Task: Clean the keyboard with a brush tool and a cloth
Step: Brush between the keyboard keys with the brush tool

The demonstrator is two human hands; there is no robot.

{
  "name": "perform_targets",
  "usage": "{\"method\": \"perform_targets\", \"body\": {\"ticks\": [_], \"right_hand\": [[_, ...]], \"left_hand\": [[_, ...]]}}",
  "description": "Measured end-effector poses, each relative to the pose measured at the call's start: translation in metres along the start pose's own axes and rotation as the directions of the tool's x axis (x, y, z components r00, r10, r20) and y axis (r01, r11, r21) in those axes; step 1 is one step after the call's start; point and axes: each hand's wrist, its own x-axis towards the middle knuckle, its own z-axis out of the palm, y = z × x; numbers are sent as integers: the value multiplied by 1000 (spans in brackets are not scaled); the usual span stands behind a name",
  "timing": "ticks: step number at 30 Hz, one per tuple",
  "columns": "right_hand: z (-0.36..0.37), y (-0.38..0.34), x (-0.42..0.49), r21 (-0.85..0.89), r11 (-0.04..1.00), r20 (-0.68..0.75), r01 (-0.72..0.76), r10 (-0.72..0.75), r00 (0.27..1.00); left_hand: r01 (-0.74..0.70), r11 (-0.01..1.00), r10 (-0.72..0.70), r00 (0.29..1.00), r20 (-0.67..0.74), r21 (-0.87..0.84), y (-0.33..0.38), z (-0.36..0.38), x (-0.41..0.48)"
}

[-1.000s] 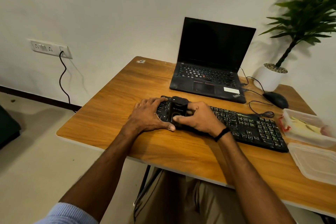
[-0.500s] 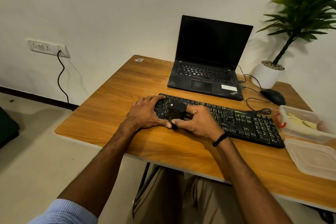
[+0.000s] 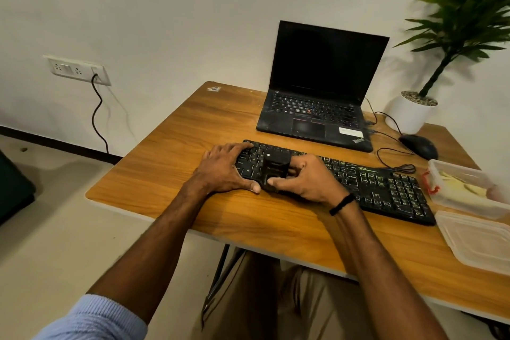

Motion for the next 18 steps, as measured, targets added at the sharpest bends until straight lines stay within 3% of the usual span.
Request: {"method": "perform_targets", "body": {"ticks": [4, 9, 18], "right_hand": [[-14, 4, -6, -31, 999, -19, -45, 44, 999], [22, -16, 14, -120, 991, -13, 66, -68, 998], [-20, -1, -6, -69, 995, 32, -73, 76, 997]], "left_hand": [[0, 1000, 0, 1000, -4, -2, 0, 1, 1], [-4, 1000, 4, 1000, 16, -15, 0, 0, 1], [-5, 1000, 5, 1000, -6, -4, 0, -1, -1]]}}
